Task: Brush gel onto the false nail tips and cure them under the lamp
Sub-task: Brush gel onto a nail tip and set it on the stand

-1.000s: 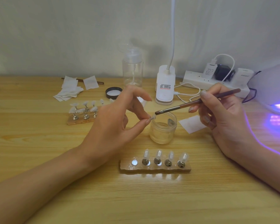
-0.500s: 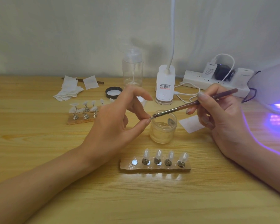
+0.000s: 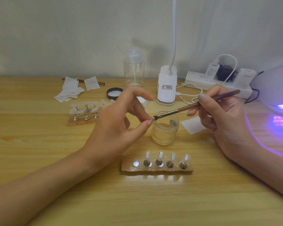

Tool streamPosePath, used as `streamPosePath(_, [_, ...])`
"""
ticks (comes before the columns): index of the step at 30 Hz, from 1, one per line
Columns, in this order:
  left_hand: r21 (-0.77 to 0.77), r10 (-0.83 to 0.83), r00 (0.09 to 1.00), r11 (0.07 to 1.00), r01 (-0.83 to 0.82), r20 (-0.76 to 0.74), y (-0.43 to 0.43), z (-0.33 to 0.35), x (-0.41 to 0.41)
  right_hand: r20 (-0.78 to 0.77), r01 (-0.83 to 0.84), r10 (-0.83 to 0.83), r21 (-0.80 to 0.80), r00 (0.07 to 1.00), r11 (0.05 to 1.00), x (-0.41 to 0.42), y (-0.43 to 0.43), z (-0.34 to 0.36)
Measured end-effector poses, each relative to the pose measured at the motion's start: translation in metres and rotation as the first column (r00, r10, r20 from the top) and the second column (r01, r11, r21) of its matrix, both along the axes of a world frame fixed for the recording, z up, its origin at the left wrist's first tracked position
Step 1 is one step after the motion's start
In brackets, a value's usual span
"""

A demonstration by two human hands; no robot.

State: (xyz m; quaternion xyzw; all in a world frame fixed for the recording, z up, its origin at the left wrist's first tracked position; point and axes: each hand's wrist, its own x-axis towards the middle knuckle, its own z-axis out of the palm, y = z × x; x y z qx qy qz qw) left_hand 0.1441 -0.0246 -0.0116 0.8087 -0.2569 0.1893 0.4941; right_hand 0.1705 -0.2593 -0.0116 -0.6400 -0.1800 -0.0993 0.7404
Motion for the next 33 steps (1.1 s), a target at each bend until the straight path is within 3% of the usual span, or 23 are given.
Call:
streamPosePath(16, [-0.071, -0.029, 0.991, 0.997, 0.019, -0.133, -0.0007, 0.0004, -0.0011, -0.037, 0.078, -0.078, -0.013, 0.996, 0.997, -0.0005, 0.0002, -0.0016])
streamPosePath(21, [-0.101, -0.041, 0.981, 0.995, 0.023, -0.187, -0.0008, 0.0003, -0.0010, 0.042, 0.012, -0.011, 0.000, 0.999, 1.000, -0.0005, -0.0006, -0.0003])
streamPosePath(27, [-0.148, -0.057, 0.955, 0.989, 0.014, -0.290, -0.0006, 0.0023, 0.0004, -0.020, 0.073, -0.074, -0.023, 0.997, 0.997, -0.0005, -0.0006, -0.0020])
streamPosePath(33, [-0.183, -0.080, 0.935, 0.983, 0.016, -0.347, -0.0014, 0.0046, 0.0007, 0.028, 0.008, -0.007, -0.015, 1.000, 1.000, -0.0018, 0.0017, 0.0003])
